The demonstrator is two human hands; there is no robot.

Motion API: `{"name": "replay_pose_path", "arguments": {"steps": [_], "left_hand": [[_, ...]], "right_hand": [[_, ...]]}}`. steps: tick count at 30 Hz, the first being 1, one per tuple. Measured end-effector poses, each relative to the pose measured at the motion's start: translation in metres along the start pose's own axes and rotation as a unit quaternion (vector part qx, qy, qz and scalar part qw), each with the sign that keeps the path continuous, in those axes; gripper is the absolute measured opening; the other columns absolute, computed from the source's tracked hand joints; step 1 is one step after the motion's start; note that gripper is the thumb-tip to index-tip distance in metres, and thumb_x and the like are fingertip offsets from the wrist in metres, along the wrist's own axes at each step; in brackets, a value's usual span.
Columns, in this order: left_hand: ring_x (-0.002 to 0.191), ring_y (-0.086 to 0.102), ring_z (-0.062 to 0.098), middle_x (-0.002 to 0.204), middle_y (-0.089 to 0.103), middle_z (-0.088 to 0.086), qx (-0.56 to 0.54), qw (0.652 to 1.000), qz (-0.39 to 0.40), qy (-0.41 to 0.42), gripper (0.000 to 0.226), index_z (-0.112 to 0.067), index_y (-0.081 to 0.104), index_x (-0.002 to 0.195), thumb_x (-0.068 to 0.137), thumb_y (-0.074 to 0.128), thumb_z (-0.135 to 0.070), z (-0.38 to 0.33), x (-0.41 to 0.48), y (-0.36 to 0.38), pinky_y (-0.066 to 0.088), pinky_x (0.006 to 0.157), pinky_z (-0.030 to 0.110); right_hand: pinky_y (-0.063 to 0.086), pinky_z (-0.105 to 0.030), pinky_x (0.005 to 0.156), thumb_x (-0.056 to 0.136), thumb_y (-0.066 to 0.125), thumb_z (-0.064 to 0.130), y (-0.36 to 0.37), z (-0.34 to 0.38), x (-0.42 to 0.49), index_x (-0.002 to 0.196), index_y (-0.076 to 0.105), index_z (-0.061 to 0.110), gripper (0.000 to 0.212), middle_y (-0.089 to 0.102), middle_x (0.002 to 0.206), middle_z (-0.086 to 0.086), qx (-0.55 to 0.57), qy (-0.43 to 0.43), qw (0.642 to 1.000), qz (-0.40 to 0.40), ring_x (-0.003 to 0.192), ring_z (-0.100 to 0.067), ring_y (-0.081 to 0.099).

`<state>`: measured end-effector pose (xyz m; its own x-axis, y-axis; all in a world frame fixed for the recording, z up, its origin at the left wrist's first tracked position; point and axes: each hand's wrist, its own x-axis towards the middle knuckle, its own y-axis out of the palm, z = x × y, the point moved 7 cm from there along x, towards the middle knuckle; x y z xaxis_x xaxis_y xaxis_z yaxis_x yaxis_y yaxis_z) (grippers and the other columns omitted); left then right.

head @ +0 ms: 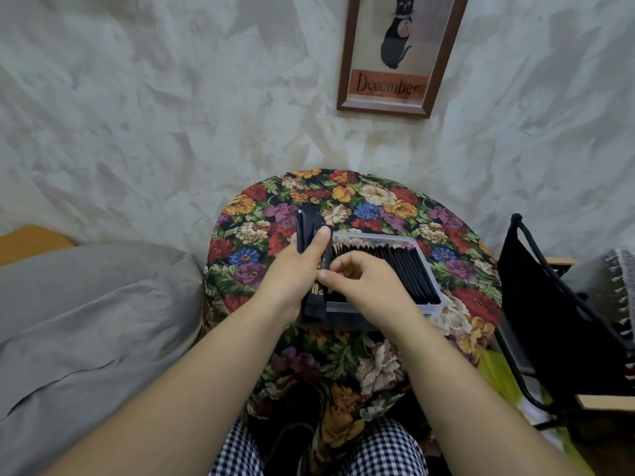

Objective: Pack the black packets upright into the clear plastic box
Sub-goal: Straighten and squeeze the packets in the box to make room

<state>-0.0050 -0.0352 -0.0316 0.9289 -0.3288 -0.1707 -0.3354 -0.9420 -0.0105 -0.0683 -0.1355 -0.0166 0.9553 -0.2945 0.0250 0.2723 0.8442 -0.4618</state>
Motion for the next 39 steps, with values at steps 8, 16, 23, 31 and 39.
{"name": "replay_pose_path", "arguments": {"steps": [8,16,23,31,39], "left_hand": [[0.088,0.057,0.006,0.097,0.06,-0.016,-0.001,0.997,0.053,0.062,0.018,-0.041,0.054,0.098,0.094,0.041,-0.052,-0.012,-0.011,0.023,0.049,0.087,0.029],[0.056,0.055,0.016,0.066,0.063,-0.002,0.159,0.974,0.082,0.137,0.015,-0.03,0.051,0.091,0.098,0.043,-0.04,-0.025,0.002,0.012,0.049,0.057,0.03],[0.064,0.058,0.011,0.074,0.07,-0.003,0.252,0.952,0.095,0.147,0.004,-0.043,0.043,0.094,0.098,0.041,-0.044,-0.018,0.006,0.021,0.047,0.064,0.03],[0.081,0.06,0.003,0.079,0.071,-0.012,0.276,0.942,0.116,0.152,0.029,-0.028,0.053,0.11,0.097,0.037,-0.048,-0.016,0.01,0.029,0.043,0.068,0.022],[0.094,0.059,0.008,0.091,0.071,-0.011,0.275,0.938,0.141,0.155,0.033,-0.027,0.051,0.121,0.098,0.037,-0.045,-0.017,0.012,0.043,0.039,0.071,0.015]], "right_hand": [[0.033,-0.021,0.042,0.085,0.069,0.019,-0.019,-0.016,-0.011,0.071,0.054,0.015,0.021,0.048,0.051,0.005,0.135,0.065,0.988,-0.031,0.043,-0.009,0.041],[0.042,-0.024,0.04,0.088,0.066,0.016,-0.119,-0.039,0.007,0.076,0.05,0.012,0.02,0.055,0.046,-0.001,-0.043,0.09,0.988,-0.115,0.038,-0.014,0.05],[0.044,-0.023,0.038,0.089,0.066,0.014,-0.119,-0.049,0.026,0.08,0.048,0.01,0.02,0.057,0.055,-0.007,-0.124,0.101,0.983,-0.087,0.037,-0.013,0.054],[0.049,-0.023,0.038,0.088,0.065,0.016,-0.107,-0.048,0.032,0.082,0.049,0.01,0.019,0.061,0.059,-0.011,-0.193,0.097,0.974,-0.063,0.039,-0.015,0.057],[0.042,-0.02,0.034,0.087,0.068,0.019,-0.094,-0.056,0.032,0.086,0.051,0.01,0.019,0.061,0.057,-0.006,-0.247,0.097,0.963,-0.046,0.032,-0.009,0.055]]}}
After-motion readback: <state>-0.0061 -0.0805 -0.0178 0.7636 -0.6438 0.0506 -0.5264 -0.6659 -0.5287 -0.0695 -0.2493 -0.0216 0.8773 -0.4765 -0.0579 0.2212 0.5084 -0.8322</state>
